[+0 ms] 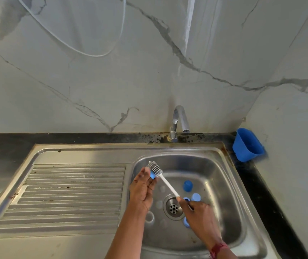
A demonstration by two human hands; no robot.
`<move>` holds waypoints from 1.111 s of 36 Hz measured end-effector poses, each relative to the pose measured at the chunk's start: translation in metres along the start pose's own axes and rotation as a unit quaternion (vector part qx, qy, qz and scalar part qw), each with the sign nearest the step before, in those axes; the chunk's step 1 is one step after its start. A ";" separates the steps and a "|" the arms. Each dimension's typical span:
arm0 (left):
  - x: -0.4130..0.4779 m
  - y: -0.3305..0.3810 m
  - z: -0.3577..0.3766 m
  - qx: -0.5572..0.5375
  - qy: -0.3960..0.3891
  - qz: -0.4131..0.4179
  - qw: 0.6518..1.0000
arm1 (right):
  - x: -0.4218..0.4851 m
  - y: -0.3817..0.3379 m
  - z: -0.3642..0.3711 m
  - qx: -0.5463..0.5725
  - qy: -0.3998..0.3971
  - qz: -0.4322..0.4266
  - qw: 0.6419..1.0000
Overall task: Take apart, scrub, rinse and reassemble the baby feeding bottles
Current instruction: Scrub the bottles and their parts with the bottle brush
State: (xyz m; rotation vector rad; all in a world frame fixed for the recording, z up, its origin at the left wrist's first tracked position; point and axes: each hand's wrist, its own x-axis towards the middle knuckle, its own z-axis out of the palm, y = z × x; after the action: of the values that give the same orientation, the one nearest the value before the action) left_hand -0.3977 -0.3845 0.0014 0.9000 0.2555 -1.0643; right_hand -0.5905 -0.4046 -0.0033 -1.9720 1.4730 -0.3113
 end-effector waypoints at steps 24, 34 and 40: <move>0.025 -0.047 0.009 0.065 -0.009 -0.053 0.996 | 0.071 0.031 -0.004 0.044 0.005 0.067 0.997; 0.067 -0.105 0.010 0.310 0.061 0.027 0.948 | 0.109 0.038 -0.011 0.074 0.018 0.054 0.996; 0.101 -0.129 0.013 0.481 0.058 0.026 0.875 | 0.127 0.042 -0.011 0.099 0.017 0.033 0.994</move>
State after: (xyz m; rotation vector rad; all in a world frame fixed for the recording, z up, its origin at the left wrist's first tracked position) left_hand -0.4583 -0.4825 -0.1156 1.8558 -0.2436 -1.0778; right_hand -0.5859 -0.5325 -0.0446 -1.7652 1.4667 -0.4467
